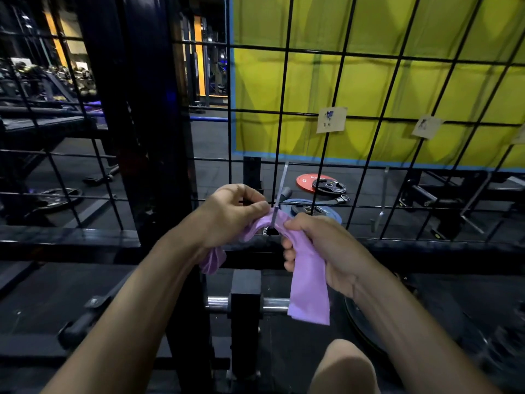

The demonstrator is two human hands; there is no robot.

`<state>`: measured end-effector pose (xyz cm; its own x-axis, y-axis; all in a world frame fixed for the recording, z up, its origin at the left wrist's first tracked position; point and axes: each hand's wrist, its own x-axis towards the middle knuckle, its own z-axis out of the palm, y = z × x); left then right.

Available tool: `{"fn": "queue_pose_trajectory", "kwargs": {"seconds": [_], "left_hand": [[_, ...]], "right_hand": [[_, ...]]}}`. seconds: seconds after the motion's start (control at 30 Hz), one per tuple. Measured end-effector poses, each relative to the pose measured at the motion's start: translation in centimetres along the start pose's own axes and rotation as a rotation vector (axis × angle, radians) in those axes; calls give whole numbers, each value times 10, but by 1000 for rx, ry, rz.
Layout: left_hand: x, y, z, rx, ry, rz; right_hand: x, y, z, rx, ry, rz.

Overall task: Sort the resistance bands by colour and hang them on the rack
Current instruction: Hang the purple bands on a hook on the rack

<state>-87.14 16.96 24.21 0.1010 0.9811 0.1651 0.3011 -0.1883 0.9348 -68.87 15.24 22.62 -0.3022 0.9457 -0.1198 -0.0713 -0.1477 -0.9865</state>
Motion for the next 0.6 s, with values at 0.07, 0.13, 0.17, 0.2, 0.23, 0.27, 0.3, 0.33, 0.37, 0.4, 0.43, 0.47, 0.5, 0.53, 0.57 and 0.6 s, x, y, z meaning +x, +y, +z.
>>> {"fn": "queue_pose_trajectory", "kwargs": {"seconds": [0.07, 0.13, 0.17, 0.2, 0.23, 0.27, 0.3, 0.33, 0.37, 0.4, 0.43, 0.47, 0.5, 0.53, 0.57, 0.6], "left_hand": [[-2, -2, -4, 30, -5, 10], [-4, -2, -8, 83, -31, 13], [-6, 0, -9, 102, -58, 7], [-9, 1, -9, 107, -89, -7], [-11, 2, -9, 96, -116, -24], [-12, 3, -8, 75, -142, -40], [-13, 3, -7, 47, -164, -53], [-13, 3, -7, 18, -179, -64], [-13, 3, -8, -4, -184, -72], [-12, 3, -8, -16, -185, -77], [-11, 3, -8, -27, -185, -76], [-11, 3, -8, -47, -194, -73], [-11, 3, -8, -81, -208, -68], [-11, 2, -7, -122, -223, -61], [-10, 3, -6, -156, -230, -51], [-10, 3, -5, -176, -234, -43]], "right_hand": [[0, -1, 0, 57, -33, 32], [-1, -2, 1, 102, -61, 59], [-1, -2, 0, 120, -68, 65], [-1, -2, 0, 125, -69, 65], [-1, -2, 0, 114, -61, 57], [-1, -2, -1, 87, -52, 45], [-1, -2, -1, 50, -47, 31], [-1, -2, -1, 17, -48, 16], [-1, -1, -1, -3, -51, 2], [-1, -1, 0, -3, -53, -7], [-1, -1, -1, 20, -51, -7], [0, -1, -1, 56, -49, 1], [1, -2, -1, 87, -49, 10], [1, -3, -2, 97, -50, 14], [1, -4, -2, 93, -51, 15], [2, -5, -1, 87, -51, 14]]}}
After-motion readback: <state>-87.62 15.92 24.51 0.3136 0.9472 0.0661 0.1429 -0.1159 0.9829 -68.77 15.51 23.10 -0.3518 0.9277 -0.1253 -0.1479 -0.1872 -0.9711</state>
